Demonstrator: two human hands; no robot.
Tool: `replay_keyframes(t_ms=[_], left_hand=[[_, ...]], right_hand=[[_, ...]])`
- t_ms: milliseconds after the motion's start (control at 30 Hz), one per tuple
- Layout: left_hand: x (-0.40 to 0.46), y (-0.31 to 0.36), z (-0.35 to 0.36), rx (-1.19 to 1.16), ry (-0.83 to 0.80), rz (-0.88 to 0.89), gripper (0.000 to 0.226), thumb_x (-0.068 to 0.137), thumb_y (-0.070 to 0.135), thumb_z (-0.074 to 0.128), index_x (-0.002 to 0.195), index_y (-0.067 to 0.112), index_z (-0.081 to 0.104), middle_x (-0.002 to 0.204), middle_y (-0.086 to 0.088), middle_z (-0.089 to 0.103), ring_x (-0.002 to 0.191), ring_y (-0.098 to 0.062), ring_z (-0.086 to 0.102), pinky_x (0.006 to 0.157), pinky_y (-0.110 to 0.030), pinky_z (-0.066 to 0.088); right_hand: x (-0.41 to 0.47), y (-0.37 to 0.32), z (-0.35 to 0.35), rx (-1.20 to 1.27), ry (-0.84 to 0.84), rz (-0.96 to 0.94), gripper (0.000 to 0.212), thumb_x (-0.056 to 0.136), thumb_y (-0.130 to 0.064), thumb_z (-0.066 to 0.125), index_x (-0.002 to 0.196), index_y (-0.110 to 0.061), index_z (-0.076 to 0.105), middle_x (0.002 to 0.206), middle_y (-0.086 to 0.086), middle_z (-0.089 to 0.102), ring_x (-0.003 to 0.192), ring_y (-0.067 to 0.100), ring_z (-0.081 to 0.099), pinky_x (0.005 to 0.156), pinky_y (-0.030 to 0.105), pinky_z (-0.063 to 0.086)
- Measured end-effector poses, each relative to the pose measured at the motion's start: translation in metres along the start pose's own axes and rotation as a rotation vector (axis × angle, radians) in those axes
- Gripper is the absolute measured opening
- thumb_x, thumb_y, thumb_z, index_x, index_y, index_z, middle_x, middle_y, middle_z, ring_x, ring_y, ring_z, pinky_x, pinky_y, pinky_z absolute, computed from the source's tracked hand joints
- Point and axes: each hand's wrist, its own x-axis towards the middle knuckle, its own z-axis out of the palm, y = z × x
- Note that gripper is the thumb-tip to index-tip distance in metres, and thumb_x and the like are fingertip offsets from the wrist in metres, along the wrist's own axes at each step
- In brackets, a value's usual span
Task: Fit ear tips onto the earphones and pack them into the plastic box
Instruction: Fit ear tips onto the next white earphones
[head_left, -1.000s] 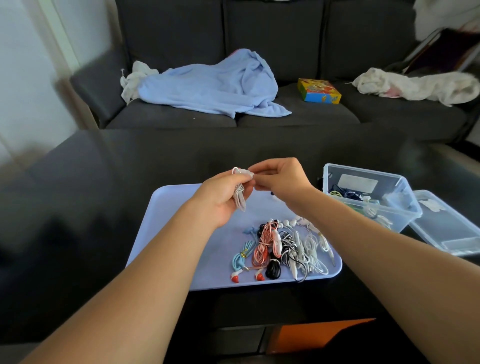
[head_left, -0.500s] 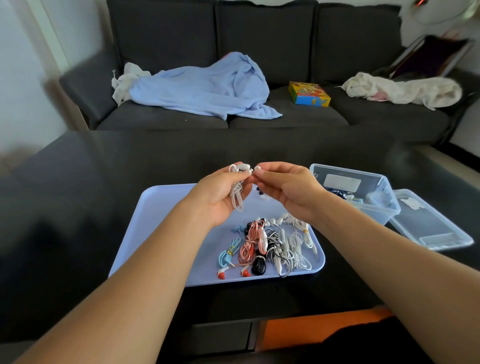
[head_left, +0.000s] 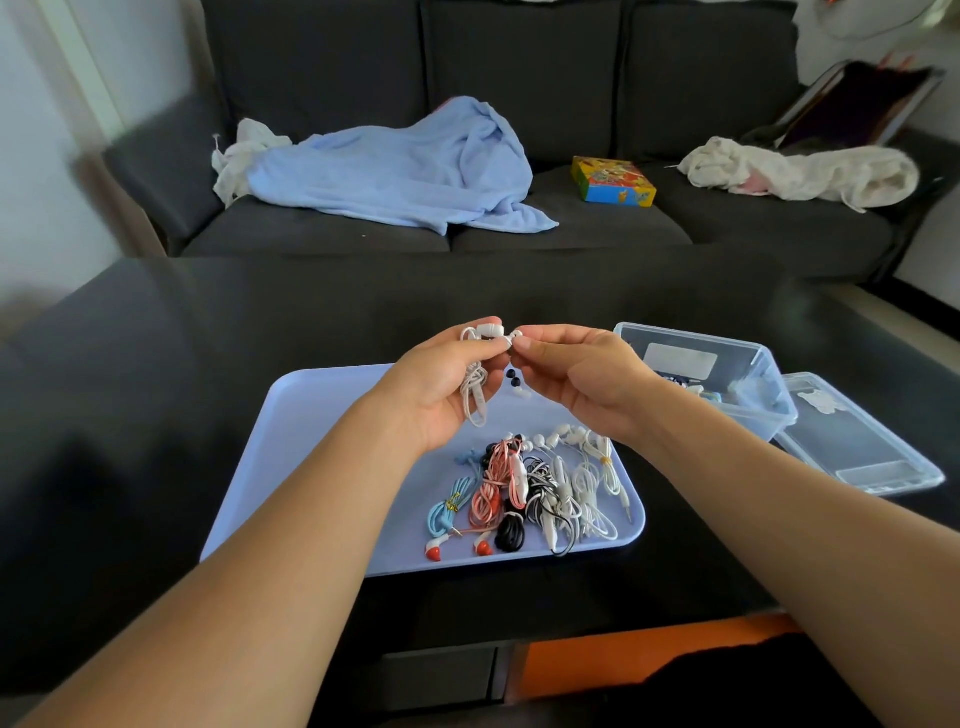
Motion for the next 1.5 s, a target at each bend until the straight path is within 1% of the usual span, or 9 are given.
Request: replay_keyframes(t_ms=[233, 333, 567, 667, 767, 933, 1100, 1200, 1500], left_hand=[[-0.002, 0.002, -0.003, 0.074, 0.021, 0.020, 0.018, 0.089, 0.002, 0.070, 0.100, 0.016, 0.073, 0.093, -0.006, 0.070, 0.080, -0.013, 0.067, 0.053, -0.019, 0.051], [-0.002, 0.002, -0.004, 0.129, 0.055, 0.066, 0.021, 0.088, 0.000, 0.070, 0.099, 0.017, 0.073, 0.096, -0.006, 0.071, 0.081, -0.014, 0.067, 0.056, -0.019, 0.052], [-0.002, -0.002, -0.003, 0.207, 0.109, 0.147, 0.019, 0.088, 0.005, 0.072, 0.105, 0.013, 0.075, 0.107, -0.008, 0.072, 0.091, -0.015, 0.066, 0.068, -0.018, 0.054], [-0.001, -0.004, -0.002, 0.216, 0.151, 0.183, 0.019, 0.088, 0.009, 0.074, 0.106, 0.015, 0.074, 0.107, -0.005, 0.073, 0.093, -0.014, 0.066, 0.070, -0.018, 0.054], [0.002, -0.008, 0.002, 0.194, 0.214, 0.232, 0.018, 0.087, 0.010, 0.075, 0.104, 0.016, 0.075, 0.102, -0.003, 0.073, 0.087, -0.012, 0.067, 0.067, -0.016, 0.053], [0.004, -0.012, 0.006, 0.139, 0.311, 0.296, 0.016, 0.089, 0.010, 0.073, 0.104, 0.016, 0.075, 0.093, 0.001, 0.073, 0.077, -0.009, 0.066, 0.065, -0.017, 0.054], [0.002, -0.011, 0.005, 0.128, 0.348, 0.332, 0.015, 0.089, 0.008, 0.073, 0.094, 0.022, 0.075, 0.091, 0.003, 0.073, 0.082, -0.010, 0.069, 0.065, -0.015, 0.055], [0.002, -0.012, 0.004, 0.156, 0.352, 0.368, 0.015, 0.087, 0.006, 0.074, 0.097, 0.017, 0.076, 0.092, 0.000, 0.074, 0.085, -0.014, 0.071, 0.065, -0.015, 0.055], [0.003, -0.015, 0.000, 0.217, 0.326, 0.467, 0.016, 0.086, 0.005, 0.075, 0.094, 0.019, 0.075, 0.091, 0.000, 0.075, 0.079, -0.009, 0.071, 0.067, -0.017, 0.055]], right_hand=[[0.000, 0.001, 0.004, -0.030, -0.017, -0.030, 0.011, 0.085, -0.004, 0.072, 0.094, -0.003, 0.077, 0.096, 0.017, 0.075, 0.082, 0.022, 0.071, 0.070, 0.026, 0.060], [-0.001, 0.000, 0.005, -0.069, -0.019, -0.062, 0.012, 0.083, -0.005, 0.073, 0.095, -0.003, 0.077, 0.095, 0.016, 0.076, 0.082, 0.022, 0.073, 0.070, 0.025, 0.060], [-0.005, 0.001, 0.012, -0.375, 0.115, -0.258, 0.011, 0.083, -0.011, 0.077, 0.094, -0.010, 0.080, 0.085, 0.005, 0.078, 0.080, 0.023, 0.076, 0.075, 0.029, 0.062], [-0.005, 0.002, 0.016, -0.391, 0.172, -0.301, 0.007, 0.083, -0.013, 0.078, 0.090, -0.013, 0.080, 0.081, 0.003, 0.078, 0.076, 0.022, 0.075, 0.074, 0.028, 0.062], [-0.005, 0.005, 0.023, -0.370, 0.223, -0.322, 0.003, 0.084, -0.012, 0.078, 0.083, -0.016, 0.079, 0.078, 0.007, 0.077, 0.074, 0.025, 0.073, 0.075, 0.032, 0.064], [-0.004, 0.006, 0.034, -0.326, 0.257, -0.315, 0.012, 0.085, -0.013, 0.078, 0.077, -0.021, 0.077, 0.078, 0.012, 0.076, 0.069, 0.021, 0.068, 0.078, 0.041, 0.063], [-0.006, 0.005, 0.041, -0.296, 0.264, -0.329, 0.011, 0.086, -0.009, 0.078, 0.080, -0.019, 0.077, 0.076, 0.009, 0.076, 0.064, 0.014, 0.067, 0.071, 0.028, 0.063], [-0.007, 0.005, 0.041, -0.297, 0.265, -0.312, 0.008, 0.086, -0.009, 0.077, 0.083, -0.016, 0.077, 0.074, 0.005, 0.076, 0.062, 0.010, 0.067, 0.069, 0.022, 0.061], [-0.007, 0.005, 0.043, -0.222, 0.247, -0.224, 0.005, 0.088, -0.006, 0.075, 0.087, -0.009, 0.078, 0.076, 0.008, 0.076, 0.063, 0.011, 0.068, 0.066, 0.019, 0.058]])
